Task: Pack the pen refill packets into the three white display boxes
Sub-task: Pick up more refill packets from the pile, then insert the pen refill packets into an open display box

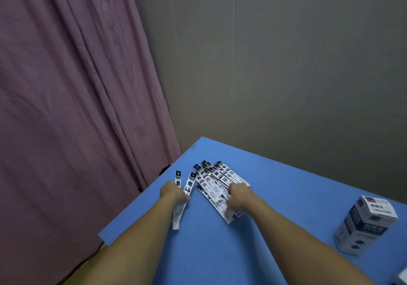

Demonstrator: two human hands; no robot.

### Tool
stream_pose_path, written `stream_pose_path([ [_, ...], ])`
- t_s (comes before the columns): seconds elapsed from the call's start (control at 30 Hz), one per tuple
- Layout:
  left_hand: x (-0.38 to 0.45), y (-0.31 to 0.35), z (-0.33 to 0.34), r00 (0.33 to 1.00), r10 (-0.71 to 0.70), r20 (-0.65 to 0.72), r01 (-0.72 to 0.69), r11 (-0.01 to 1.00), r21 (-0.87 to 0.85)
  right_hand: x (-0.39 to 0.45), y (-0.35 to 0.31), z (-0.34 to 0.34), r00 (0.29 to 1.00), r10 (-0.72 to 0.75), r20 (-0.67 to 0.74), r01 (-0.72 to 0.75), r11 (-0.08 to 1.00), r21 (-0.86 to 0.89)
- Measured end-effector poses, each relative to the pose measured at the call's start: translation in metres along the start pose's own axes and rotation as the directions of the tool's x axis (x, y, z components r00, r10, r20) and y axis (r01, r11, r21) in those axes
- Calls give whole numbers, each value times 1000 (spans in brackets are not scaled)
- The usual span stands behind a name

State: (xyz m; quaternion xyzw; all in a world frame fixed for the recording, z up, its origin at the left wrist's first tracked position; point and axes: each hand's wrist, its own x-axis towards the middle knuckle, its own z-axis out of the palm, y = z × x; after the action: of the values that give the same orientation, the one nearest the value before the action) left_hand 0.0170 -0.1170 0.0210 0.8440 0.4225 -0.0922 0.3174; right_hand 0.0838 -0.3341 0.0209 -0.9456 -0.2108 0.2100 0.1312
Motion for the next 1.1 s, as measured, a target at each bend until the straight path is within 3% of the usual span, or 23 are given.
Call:
stream_pose_path([
  [0.3, -27, -13, -8, 976, 188, 108, -166, 968, -187, -46, 1, -4, 999, 41, -31, -40, 999, 24],
  [0.53, -50, -13, 23, 906, 301, 298, -228, 939, -257, -113, 29, 3, 987, 141, -75, -140, 990, 24],
  [0.77, -121, -6, 71, 835, 435, 338, -341, 890, -303, -194, 76, 29, 962, 252, -101, -242, 965, 99],
  [0.9, -162, -3, 100, 828, 464, 314, -372, 874, -311, -243, 110, 39, 935, 344, -91, -327, 931, 163],
  [1.1, -216, 29, 126, 790, 562, 244, -459, 807, -373, -294, 186, 28, 835, 537, -124, -482, 820, 309],
])
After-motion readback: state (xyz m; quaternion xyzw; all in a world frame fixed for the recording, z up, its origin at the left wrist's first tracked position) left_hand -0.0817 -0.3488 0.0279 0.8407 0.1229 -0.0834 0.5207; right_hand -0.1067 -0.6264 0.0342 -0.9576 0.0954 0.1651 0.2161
